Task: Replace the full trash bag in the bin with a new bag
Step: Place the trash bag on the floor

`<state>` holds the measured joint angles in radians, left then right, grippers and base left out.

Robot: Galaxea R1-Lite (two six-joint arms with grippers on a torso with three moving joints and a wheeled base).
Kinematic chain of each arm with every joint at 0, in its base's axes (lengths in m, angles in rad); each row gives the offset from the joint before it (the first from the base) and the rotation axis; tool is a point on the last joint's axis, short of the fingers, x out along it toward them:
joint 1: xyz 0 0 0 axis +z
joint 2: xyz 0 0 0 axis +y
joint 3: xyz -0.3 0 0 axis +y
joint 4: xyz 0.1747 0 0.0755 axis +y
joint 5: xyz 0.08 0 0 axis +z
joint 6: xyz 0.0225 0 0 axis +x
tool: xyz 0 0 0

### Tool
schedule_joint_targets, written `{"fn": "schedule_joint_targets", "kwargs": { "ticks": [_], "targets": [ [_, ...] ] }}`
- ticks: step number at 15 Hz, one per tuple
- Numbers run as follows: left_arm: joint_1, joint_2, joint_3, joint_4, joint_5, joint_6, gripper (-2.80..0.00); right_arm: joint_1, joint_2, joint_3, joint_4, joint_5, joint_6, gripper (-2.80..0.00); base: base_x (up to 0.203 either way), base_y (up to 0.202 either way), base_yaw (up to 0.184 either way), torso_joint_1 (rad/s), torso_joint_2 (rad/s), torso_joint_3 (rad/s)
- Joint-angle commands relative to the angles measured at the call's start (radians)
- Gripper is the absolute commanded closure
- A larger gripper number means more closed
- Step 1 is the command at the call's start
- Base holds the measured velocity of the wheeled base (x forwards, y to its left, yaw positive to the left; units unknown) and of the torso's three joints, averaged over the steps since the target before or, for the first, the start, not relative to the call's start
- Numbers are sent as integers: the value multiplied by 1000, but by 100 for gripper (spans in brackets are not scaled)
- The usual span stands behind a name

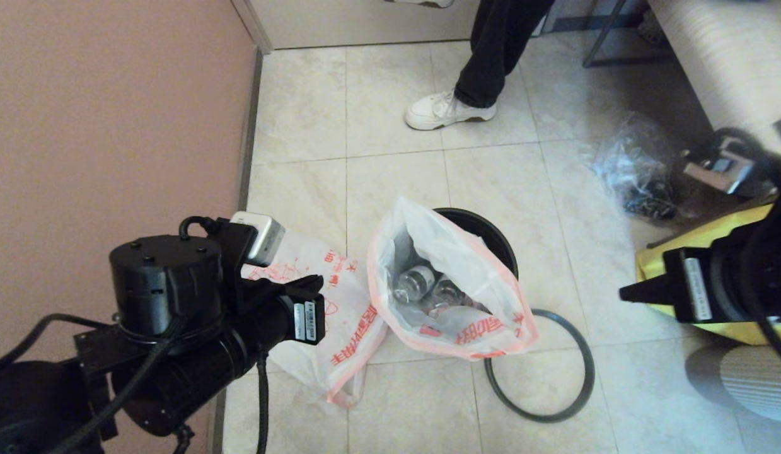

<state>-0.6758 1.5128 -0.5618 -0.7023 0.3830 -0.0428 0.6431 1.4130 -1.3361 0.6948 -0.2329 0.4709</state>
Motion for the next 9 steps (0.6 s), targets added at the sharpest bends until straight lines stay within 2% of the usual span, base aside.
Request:
{"fn": "schedule_joint_targets", "kwargs": {
  "ticks": [1,3,4,9],
  "targets": [
    [-2,76,11,-115,23,38,0,36,120,35,-17,11,57,-280,0,0,0,0,0,0],
    [7,107,35,-260,30,87,0,63,202,38,-65,62,131,-280,0,0,0,0,0,0],
    [14,110,41,-294,31,100,0,63,235,36,-76,83,154,-280,0,0,0,0,0,0],
    [18,122,31,-348,27,96,0,14,345,35,-87,137,192,-280,0,0,0,0,0,0]
  ]
}}
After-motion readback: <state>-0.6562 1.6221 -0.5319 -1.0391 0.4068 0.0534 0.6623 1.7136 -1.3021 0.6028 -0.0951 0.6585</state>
